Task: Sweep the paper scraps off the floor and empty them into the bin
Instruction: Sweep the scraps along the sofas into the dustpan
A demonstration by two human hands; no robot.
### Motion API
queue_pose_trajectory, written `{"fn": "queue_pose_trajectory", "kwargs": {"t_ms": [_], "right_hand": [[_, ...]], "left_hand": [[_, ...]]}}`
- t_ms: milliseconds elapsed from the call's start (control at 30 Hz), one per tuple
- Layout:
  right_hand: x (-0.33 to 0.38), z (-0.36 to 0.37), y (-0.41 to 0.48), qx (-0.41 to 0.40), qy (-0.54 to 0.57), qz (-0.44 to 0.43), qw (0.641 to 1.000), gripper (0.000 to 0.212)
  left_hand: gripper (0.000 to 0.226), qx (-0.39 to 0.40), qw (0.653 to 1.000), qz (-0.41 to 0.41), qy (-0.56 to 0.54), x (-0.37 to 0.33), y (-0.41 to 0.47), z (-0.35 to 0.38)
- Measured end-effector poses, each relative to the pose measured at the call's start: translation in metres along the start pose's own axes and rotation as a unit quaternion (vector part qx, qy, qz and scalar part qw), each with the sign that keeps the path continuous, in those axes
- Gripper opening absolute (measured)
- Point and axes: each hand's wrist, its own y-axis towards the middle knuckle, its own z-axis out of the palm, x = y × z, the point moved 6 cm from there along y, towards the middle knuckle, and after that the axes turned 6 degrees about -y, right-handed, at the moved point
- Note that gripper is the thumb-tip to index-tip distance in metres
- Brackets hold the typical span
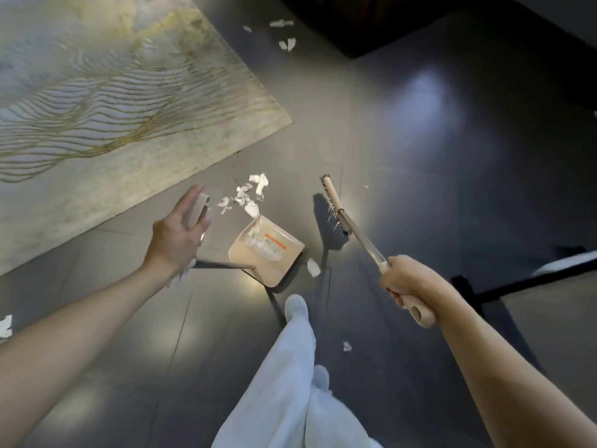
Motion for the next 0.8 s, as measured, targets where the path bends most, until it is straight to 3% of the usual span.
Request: {"fn": "queue_pose_trajectory", "kwargs": {"t_ms": [267,567,800], "right_hand": [[-0.033,0.100,-0.030,0.076,0.038,0.006,0.996,0.032],[0.023,0.174,-0.073,0.159,0.196,0.004,0.968,0.037],[0.041,0.197,-0.139,0.112,0.295,0.033,0.948,0.043]], "left_hand": [[0.049,0.080,0.997,-0.005,0.011,0.037,-0.045,-0.005],[0.055,0.126,0.992,0.012,0.022,0.035,-0.003,0.002],[0.054,0.194,0.979,0.063,0.025,0.044,0.007,-0.022]]}}
